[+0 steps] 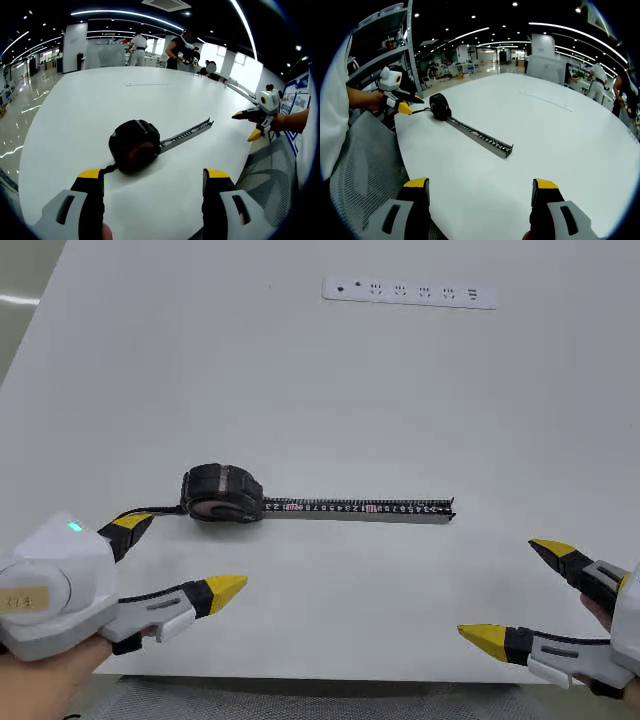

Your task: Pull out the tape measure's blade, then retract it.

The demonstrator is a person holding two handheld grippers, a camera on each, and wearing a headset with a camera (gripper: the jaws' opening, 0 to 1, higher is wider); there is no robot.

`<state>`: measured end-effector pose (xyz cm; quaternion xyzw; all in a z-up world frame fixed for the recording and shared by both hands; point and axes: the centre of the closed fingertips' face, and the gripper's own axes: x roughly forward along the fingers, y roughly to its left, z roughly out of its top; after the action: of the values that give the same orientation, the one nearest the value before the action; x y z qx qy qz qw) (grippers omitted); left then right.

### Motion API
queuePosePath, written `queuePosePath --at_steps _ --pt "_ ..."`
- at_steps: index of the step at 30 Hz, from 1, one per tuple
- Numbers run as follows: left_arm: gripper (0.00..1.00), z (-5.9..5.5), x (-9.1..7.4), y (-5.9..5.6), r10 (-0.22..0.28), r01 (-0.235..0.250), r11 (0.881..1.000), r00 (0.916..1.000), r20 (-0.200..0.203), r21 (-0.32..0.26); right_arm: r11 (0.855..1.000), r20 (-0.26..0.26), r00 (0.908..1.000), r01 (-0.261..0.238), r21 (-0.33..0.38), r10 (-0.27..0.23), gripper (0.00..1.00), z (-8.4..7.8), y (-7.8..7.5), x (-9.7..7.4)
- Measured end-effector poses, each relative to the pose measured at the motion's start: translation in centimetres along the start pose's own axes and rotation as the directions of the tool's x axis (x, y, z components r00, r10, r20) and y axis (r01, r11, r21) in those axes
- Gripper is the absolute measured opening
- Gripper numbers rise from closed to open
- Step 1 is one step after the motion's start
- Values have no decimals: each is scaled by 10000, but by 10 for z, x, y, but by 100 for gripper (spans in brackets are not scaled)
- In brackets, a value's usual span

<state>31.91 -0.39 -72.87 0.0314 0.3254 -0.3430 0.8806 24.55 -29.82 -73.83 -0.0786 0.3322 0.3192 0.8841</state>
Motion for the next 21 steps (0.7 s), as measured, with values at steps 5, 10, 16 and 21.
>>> queuePosePath --at_steps 5,10,16,21 --pt "78 6 8 -1 27 -27 10000 10000 72 -55 10000 43 10000 -49 -19 49 83 2 0 3" --pt "77 12 20 0 2 0 10000 9998 197 -80 10000 71 10000 -56 30 56 83 2 0 3" --pt "77 16 29 -3 -30 32 10000 9997 260 -93 9999 9 10000 -82 72 82 83 -1 2 3" --pt "77 16 33 1 59 -52 9997 9995 297 -223 9999 39 10000 -56 85 56 82 -1 1 3"
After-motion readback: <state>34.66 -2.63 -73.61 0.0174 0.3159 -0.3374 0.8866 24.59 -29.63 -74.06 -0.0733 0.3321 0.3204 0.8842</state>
